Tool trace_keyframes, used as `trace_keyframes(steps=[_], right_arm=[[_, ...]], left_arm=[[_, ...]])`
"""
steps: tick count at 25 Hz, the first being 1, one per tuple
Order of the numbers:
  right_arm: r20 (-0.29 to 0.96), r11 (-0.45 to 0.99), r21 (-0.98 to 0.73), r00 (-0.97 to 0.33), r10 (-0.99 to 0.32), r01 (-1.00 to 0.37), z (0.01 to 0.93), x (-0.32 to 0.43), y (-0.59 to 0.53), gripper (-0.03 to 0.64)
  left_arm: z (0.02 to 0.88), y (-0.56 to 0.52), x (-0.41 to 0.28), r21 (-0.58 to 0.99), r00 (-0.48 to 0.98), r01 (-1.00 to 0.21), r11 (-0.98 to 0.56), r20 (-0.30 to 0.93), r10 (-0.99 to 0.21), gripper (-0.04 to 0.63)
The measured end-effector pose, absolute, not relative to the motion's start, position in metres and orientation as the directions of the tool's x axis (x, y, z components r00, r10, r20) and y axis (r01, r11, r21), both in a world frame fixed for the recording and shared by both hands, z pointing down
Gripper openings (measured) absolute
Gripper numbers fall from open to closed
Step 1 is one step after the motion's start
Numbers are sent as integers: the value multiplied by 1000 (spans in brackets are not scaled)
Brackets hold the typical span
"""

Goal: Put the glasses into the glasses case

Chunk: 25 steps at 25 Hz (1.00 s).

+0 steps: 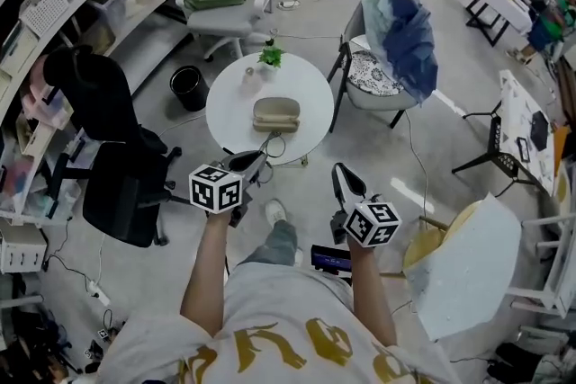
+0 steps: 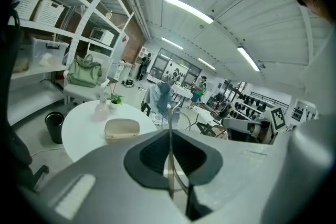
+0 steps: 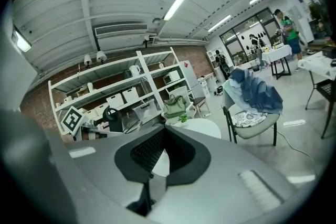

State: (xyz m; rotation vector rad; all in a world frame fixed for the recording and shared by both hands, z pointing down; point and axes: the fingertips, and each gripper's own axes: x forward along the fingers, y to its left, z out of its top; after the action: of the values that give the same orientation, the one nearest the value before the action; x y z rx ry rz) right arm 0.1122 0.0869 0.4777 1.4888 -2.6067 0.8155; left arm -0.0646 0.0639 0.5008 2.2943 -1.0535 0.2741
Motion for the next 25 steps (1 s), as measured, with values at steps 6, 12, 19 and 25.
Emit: trace_keyframes(steps=[6,12,19,25], right_arm=[[322,382,-430,-535,-782,-818,497,102,18,26],[323,396,-404,-534,-782,-825,497,89,-44,26],[333,365,-404,-507,-795,-839,496,100,-76,26],[346,364,-418,-517,-783,-832,503,98,-97,26]], left_arm=[[517,-8,-60,444,683,-729,-521,432,-588,15],[523,-74,-62,423,702,-712,-561,434,-564,15],[529,-101,-54,429,729,-684,-591,437,-527,15],[539,-119,-56,435,721,-692,-576,453,-525,15]])
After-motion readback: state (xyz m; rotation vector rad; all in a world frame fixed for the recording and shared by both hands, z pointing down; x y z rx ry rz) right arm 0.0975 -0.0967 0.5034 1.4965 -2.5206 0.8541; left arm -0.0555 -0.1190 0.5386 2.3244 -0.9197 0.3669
